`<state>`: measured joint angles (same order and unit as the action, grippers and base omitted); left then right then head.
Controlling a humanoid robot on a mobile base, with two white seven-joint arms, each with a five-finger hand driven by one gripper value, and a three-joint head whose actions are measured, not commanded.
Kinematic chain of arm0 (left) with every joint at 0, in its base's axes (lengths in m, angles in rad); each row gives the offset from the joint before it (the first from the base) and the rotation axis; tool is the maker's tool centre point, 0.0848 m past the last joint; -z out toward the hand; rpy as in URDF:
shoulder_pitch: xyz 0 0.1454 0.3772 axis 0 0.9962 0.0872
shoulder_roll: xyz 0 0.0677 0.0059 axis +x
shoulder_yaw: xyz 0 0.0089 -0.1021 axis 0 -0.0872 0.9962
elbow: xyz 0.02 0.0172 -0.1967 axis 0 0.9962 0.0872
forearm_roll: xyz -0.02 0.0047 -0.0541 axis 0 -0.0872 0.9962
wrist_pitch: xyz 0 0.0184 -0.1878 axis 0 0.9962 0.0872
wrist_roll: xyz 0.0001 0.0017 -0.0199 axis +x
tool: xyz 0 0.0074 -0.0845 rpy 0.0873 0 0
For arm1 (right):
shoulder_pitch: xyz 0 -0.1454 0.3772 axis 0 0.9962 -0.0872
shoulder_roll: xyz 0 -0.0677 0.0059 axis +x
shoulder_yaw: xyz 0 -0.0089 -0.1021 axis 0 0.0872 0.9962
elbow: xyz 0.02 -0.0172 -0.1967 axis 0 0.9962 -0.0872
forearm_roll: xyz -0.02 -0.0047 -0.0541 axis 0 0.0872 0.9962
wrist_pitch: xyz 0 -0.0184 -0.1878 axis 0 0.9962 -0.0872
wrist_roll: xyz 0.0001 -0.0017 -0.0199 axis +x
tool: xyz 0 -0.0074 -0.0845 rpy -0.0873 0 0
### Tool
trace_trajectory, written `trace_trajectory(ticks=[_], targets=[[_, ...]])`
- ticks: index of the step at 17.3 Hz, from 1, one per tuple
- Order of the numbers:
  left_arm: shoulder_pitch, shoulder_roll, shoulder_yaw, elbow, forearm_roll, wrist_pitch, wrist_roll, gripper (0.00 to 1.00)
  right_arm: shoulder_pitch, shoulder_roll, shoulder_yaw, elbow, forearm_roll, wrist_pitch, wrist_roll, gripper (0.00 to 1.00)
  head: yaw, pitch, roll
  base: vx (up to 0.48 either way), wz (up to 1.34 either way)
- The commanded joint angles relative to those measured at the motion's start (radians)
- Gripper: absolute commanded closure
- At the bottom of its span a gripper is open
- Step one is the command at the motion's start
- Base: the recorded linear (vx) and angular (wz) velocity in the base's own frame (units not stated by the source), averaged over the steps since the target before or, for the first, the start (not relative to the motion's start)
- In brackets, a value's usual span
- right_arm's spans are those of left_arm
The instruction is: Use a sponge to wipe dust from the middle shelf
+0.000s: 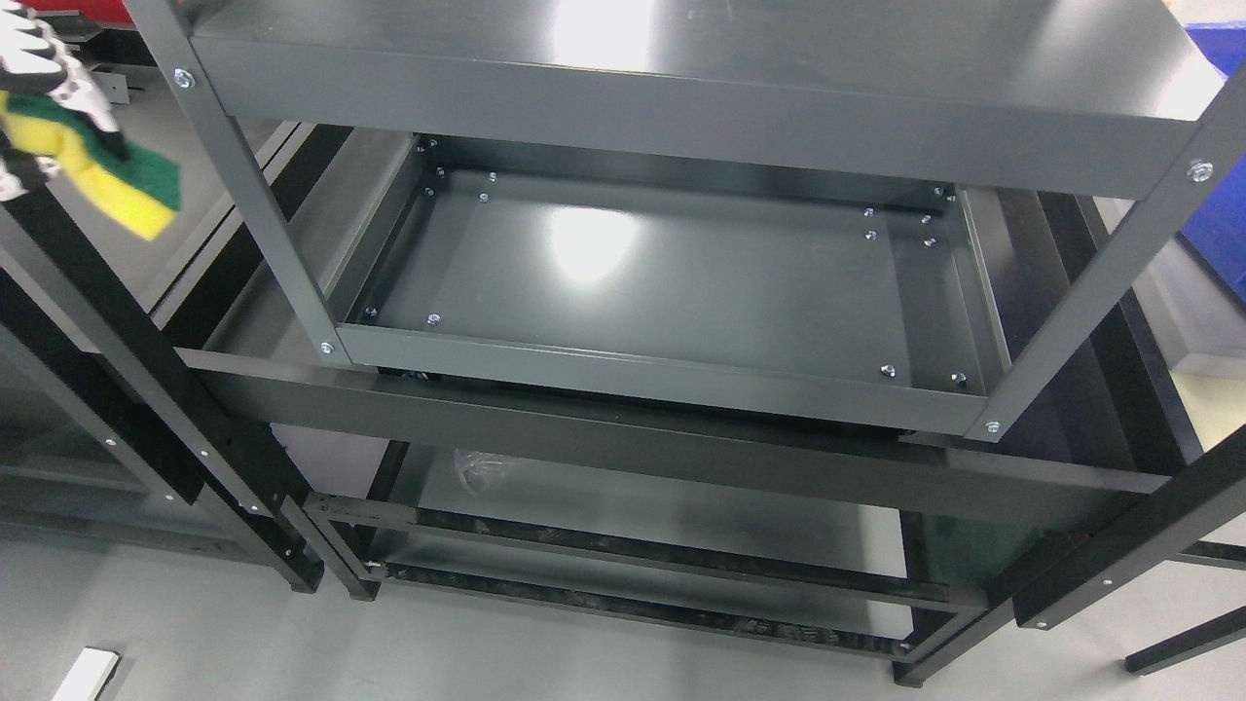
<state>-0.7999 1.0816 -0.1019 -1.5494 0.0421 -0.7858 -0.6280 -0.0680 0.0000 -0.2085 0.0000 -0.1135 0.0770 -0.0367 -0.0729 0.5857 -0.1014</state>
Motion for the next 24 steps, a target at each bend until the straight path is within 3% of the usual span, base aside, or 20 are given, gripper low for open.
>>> trace_trajectory(ticks=[1,9,13,15,18,24], targets=[[-0.148,-0.299,-0.152,-0.09,-0.033,0.0,0.002,1.0,-0.001,-0.017,0.0,-0.017,0.0,0.0,0.0,0.0,0.0,0.0,0.0,0.0,0.0],[-0.329,-0.75,-0.43,-0.072,-0.289,0.0,0.008,1.0,0.0,-0.017,0.0,-0.017,0.0,0.0,0.0,0.0,0.0,0.0,0.0,0.0,0.0],[-0.387,-0.984,-0.49,0.017,-0.465,0.0,0.091,1.0,0.0,-0.017,0.0,-0.017,0.0,0.0,0.0,0.0,0.0,0.0,0.0,0.0,0.0],[-0.415,-1.063,-0.51,0.078,-0.54,0.0,0.137,1.0,0.0,-0.017,0.0,-0.017,0.0,0.0,0.0,0.0,0.0,0.0,0.0,0.0,0.0],[-0.449,-1.064,-0.544,0.155,-0.632,0.0,0.233,1.0,0.0,-0.017,0.0,-0.017,0.0,0.0,0.0,0.0,0.0,0.0,0.0,0.0,0.0],[-0.444,-1.064,-0.714,0.16,-0.631,0.0,0.375,1.0,0.0,-0.017,0.0,-0.017,0.0,0.0,0.0,0.0,0.0,0.0,0.0,0.0,0.0]])
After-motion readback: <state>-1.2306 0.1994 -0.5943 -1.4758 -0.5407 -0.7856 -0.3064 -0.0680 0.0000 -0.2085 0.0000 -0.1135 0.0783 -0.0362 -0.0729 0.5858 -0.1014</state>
